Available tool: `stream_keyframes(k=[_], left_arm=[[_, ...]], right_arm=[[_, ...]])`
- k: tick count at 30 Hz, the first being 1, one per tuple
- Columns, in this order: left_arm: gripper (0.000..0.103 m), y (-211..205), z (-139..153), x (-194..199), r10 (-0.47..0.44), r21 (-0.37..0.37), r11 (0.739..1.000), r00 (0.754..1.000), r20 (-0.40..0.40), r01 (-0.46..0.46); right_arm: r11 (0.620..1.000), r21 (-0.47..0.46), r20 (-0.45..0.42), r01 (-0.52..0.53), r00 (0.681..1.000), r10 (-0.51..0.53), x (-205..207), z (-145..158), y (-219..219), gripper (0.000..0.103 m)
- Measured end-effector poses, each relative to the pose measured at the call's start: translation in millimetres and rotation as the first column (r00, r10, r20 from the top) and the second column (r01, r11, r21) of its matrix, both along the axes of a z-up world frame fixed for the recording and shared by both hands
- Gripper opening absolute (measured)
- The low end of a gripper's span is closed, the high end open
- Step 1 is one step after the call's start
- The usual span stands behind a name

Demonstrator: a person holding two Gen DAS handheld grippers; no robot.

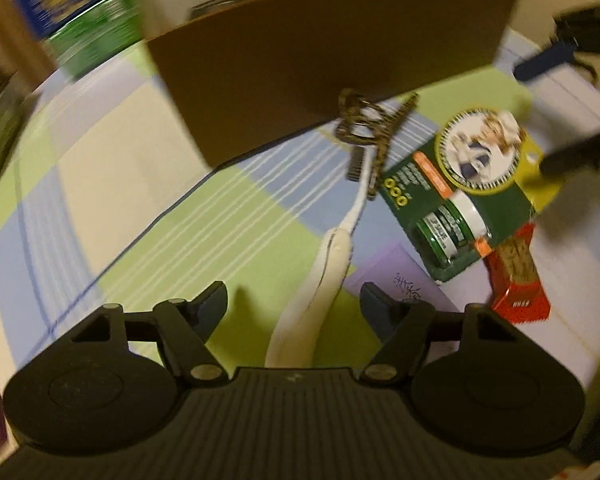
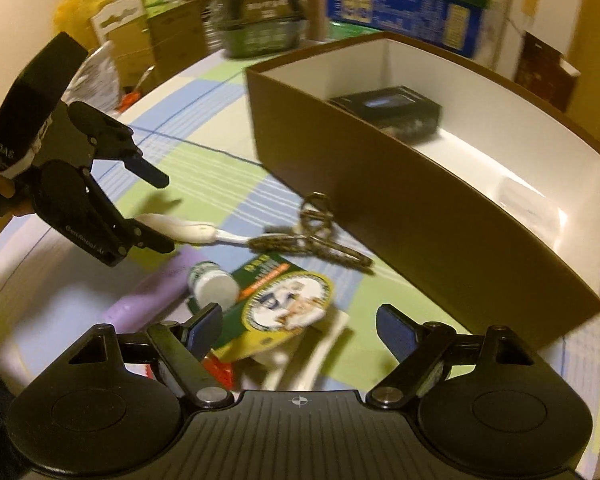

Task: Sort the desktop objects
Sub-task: 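Grasp the white toothbrush with the left gripper while the right grasps the green medicine pack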

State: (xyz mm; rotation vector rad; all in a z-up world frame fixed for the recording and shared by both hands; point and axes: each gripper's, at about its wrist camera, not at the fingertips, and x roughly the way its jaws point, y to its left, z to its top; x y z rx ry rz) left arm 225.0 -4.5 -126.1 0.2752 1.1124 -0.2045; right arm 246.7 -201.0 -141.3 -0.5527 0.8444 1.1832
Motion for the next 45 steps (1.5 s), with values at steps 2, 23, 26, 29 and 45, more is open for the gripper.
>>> stream_keyframes(k=[2,23,26,29,45], left_arm=[[0.056,-1,-4,4,-0.044,0.0,0.999,0.999,-0.011,0.044],[0.017,68,-2,-84,0.503,-0.096,0.856,0.861,-0.077,-0.509],[0.017,69,1,-102,0.568,-0.098,0.813,0.819,-0.084,-0.574],[0.017,70,2,-113,0.601,-0.112,0.786,0.794,-0.089,-0.608],[0.029,63,4,-113,0.616,-0.114,0.777,0.785,-0.062,-0.619]], right_arm=[[1.0,0.0,-0.008,0.03,1.0,-0.03,3,1,-6,0.082],[0.964,-0.052,0.018,-0.261,0.965,0.263,-29,-10,45,0.067],[0.941,-0.076,0.022,-0.329,0.943,0.331,-37,-19,58,0.058],[0.922,-0.104,0.046,-0.372,0.925,0.378,-44,-27,67,0.048],[0.94,-0.094,0.152,-0.328,0.928,0.339,-58,-22,59,0.033]])
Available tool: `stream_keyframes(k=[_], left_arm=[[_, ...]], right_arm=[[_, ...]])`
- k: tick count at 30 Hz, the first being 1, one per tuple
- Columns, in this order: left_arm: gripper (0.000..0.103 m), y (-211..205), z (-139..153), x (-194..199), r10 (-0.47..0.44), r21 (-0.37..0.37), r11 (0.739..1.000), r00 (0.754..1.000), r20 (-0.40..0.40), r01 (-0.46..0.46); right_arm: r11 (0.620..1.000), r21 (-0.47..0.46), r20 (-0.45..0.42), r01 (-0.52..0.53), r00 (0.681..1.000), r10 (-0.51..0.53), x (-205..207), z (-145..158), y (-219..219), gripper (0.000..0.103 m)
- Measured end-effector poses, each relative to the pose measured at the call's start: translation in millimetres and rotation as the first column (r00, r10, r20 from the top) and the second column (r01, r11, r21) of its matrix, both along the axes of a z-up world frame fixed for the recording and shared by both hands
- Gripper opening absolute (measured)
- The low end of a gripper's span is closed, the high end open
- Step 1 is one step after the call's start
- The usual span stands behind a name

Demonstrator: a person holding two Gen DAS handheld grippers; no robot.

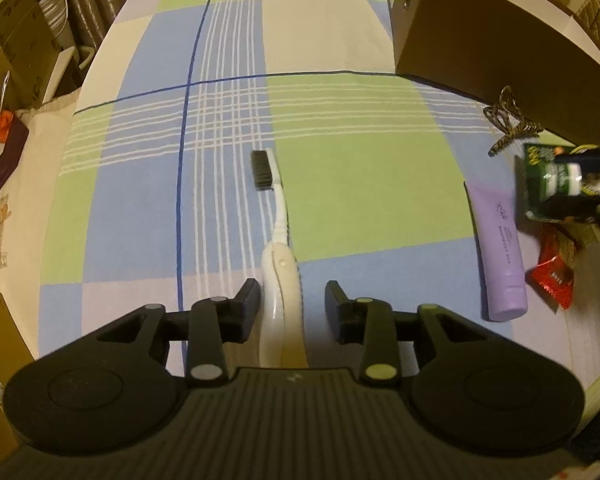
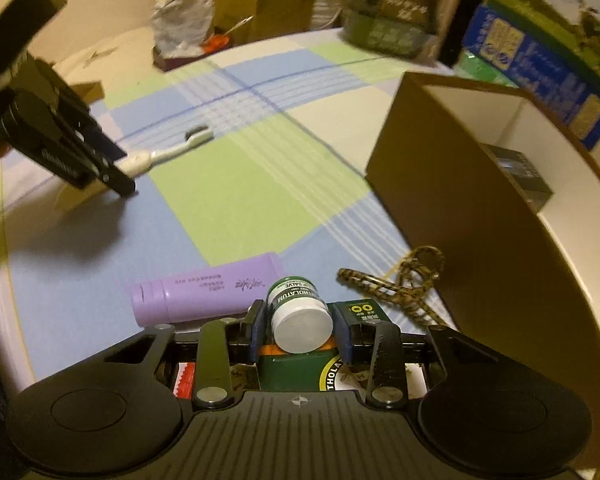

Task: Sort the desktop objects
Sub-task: 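Grasp the white toothbrush with the left gripper while the right grasps the green medicine pack, then lift and carry the toothbrush and medicine pack over the brown box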

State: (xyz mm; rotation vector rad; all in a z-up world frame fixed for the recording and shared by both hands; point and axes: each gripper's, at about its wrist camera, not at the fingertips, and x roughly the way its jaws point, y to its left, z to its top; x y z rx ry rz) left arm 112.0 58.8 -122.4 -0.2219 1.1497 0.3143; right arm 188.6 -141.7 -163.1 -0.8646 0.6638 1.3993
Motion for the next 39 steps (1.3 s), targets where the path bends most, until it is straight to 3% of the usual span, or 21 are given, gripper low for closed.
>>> stream_keyframes(k=[4,11,20,31,39], left_arm=[[0.016,1,0,4,-0.009,0.02,1.0,1.0,0.0,0.009],[0.016,-3,3,6,-0.025,0.025,0.999,1.0,0.002,0.025],[0.016,-14,29,14,-0.085,0.024,0.996,0.993,0.076,0.083],[0.016,-40,79,38,-0.198,0.052,0.98,0.956,0.217,0.191],[0.016,-57,99,63,-0.265,0.068,0.964,0.924,0.276,0.256]], right_arm=[[0.998,0.026,-0.006,0.06,0.998,-0.059,1,12,-10,0.033],[0.98,0.077,-0.039,0.183,0.983,-0.181,9,31,-32,0.033],[0.945,0.114,-0.076,0.305,0.952,-0.298,21,48,-59,0.033],[0.899,0.158,-0.096,0.408,0.913,-0.397,30,66,-83,0.033],[0.874,0.189,-0.088,0.448,0.894,-0.44,38,80,-93,0.033]])
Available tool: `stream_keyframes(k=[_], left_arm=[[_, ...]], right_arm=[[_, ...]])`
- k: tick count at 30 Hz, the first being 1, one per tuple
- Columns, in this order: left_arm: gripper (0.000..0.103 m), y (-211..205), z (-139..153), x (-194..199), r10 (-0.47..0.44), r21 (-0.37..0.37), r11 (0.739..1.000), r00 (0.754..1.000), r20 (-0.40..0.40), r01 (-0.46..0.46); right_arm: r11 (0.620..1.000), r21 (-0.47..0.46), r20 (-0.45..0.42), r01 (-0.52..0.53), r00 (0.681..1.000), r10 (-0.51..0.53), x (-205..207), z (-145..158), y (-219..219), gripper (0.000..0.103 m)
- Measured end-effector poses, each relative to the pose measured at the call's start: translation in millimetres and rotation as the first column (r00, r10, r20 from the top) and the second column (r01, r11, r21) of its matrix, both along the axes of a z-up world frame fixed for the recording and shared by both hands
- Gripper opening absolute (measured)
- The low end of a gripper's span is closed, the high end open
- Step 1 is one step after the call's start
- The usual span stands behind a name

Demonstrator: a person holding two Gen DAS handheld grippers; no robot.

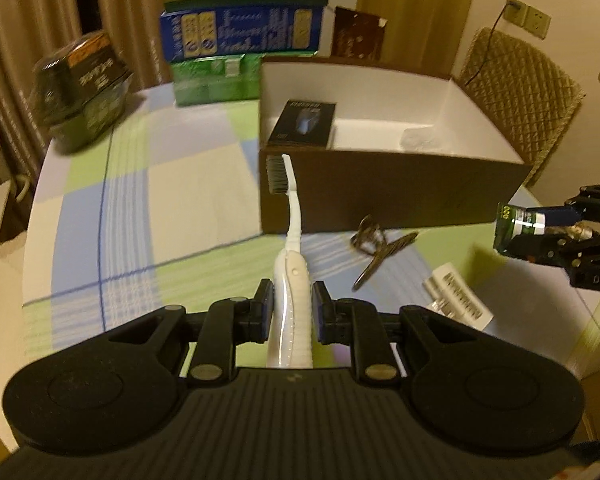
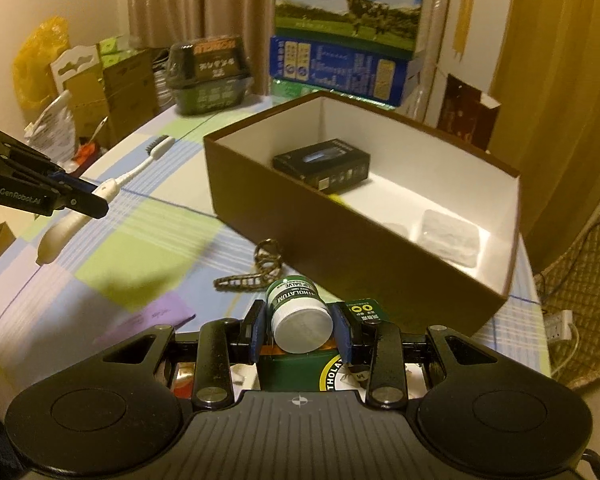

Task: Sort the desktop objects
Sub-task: 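Lift and carry the toothbrush and medicine pack over the brown box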

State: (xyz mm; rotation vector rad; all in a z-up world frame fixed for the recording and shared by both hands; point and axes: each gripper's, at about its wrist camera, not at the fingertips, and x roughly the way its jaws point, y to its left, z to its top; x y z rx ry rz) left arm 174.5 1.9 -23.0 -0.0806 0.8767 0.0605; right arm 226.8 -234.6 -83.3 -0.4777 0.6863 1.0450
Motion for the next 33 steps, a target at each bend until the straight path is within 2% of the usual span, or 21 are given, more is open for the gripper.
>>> stream_keyframes(k=[8,17,24,33], left_arm=[[0.016,-18,10,32,-0.068,0.001,0.998,0.997,0.039,0.069],[0.016,-41,25,74,-0.142,-0.004,0.99,0.986,0.087,0.143],[0.016,-51,34,124,-0.169,-0.014,0.985,0.978,0.118,0.172],[0.016,-58,28,196,-0.188,-0.049,0.98,0.978,0.089,0.193]], right_arm=[[0.999,0.016,0.017,0.03,0.999,-0.03,15,11,0,0.033],[0.996,0.075,0.058,0.055,0.997,-0.059,39,30,12,0.033],[0.989,0.118,0.072,0.093,0.992,-0.102,77,40,29,0.033],[0.984,0.121,0.042,0.127,0.99,-0.133,134,32,58,0.033]])
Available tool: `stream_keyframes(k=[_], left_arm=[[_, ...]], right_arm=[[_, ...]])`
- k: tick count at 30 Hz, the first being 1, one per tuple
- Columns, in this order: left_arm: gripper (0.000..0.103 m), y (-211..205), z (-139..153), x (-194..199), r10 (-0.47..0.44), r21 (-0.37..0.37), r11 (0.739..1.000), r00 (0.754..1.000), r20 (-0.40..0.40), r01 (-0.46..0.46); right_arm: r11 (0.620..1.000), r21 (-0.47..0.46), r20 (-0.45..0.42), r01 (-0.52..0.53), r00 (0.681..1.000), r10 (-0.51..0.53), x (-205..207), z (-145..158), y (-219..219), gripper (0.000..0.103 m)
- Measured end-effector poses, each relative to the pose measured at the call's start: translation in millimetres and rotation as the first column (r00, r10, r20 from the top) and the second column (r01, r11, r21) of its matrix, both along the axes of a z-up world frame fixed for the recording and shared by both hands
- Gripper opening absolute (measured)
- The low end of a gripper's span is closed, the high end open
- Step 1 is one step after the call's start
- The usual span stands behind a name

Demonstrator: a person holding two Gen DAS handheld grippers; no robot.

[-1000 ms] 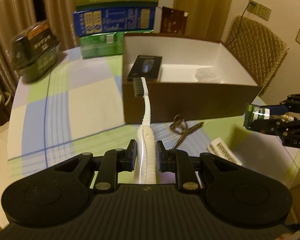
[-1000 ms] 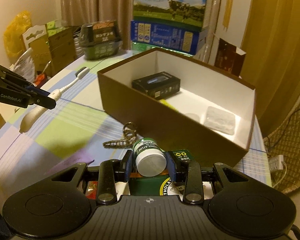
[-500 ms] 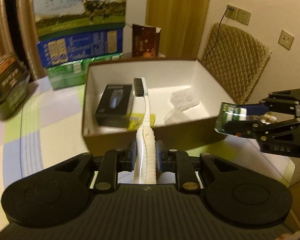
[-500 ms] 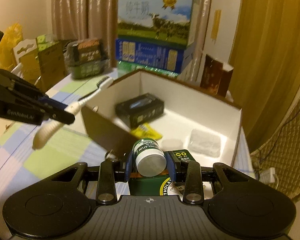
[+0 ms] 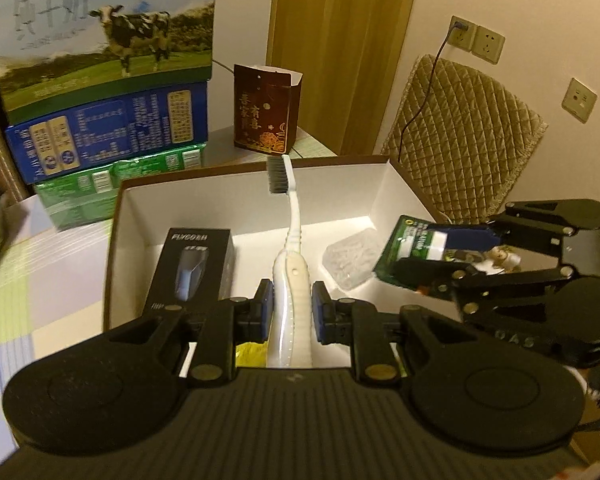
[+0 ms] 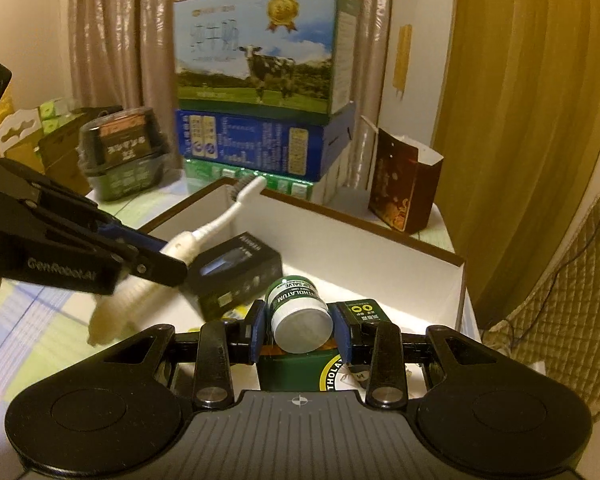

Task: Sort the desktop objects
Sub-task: 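Lift and carry the toothbrush and medicine pack over the brown box, then lower the toothbrush and medicine pack into the box and open both grippers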

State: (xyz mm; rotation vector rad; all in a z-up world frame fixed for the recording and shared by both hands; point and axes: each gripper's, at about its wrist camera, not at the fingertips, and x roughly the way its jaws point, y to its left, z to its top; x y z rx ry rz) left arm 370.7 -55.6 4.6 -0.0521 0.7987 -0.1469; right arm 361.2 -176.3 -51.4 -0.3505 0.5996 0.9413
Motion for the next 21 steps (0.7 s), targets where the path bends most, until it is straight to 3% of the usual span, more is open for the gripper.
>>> stream_keyframes(k=[11,21], left_arm=[[0.016,-4,-33,70,0.017,0.014,1.0,0.995,-0.102,-0.016],[0.016,7,-69,111,0.061,0.013,0.998,0.977,-0.203,-0.06]], right_arm=[[0.998,-0.056,-0.034,0.02,0.999,-0.022,55,-24,28,0.033],[0.995,-0.104,-0.065,0.002,0.998,-0.009,79,-43,44,0.033]])
